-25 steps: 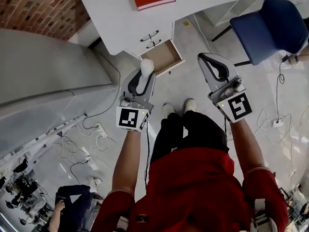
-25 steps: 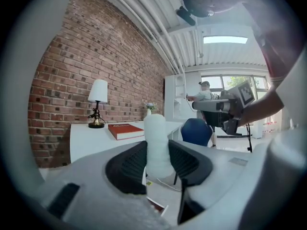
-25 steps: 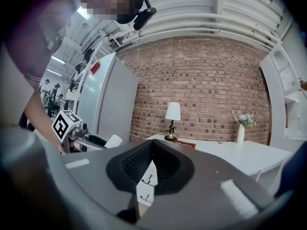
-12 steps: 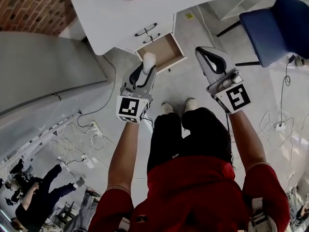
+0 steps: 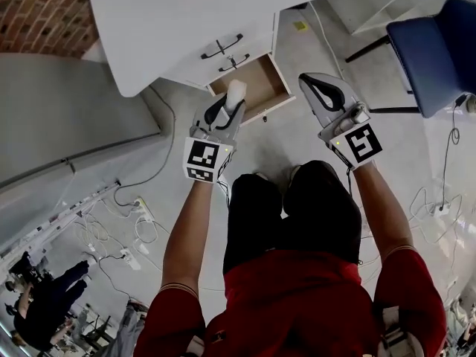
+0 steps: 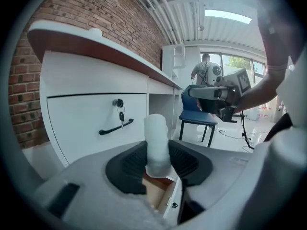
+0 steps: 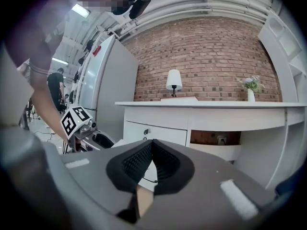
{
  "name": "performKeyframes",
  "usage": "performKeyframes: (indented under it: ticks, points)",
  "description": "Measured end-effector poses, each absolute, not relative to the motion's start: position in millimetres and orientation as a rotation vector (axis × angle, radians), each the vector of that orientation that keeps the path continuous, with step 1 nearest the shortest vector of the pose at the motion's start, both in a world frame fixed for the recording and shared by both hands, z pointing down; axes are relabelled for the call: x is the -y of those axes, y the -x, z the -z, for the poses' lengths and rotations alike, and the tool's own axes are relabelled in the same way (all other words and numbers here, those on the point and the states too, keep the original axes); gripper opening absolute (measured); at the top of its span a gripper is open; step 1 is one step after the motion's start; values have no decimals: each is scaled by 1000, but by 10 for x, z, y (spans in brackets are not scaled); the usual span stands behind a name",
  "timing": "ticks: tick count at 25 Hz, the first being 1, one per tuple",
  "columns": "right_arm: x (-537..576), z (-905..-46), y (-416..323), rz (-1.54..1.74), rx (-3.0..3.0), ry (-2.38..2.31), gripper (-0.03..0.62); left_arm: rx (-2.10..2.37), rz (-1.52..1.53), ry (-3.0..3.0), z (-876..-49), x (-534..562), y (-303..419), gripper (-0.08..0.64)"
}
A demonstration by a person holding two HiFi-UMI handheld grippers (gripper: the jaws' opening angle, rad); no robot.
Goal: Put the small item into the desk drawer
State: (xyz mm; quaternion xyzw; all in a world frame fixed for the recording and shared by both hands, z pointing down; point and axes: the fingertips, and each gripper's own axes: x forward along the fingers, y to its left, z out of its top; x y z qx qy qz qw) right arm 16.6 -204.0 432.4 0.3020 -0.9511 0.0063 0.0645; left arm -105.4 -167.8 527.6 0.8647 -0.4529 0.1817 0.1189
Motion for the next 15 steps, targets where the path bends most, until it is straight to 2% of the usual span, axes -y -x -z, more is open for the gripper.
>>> performKeyframes:
  ticks: [15]
  points:
    - [2369,-5696,-128,49,2897,-847,11,1220,-734,-2510,-6928,2019,1008,144]
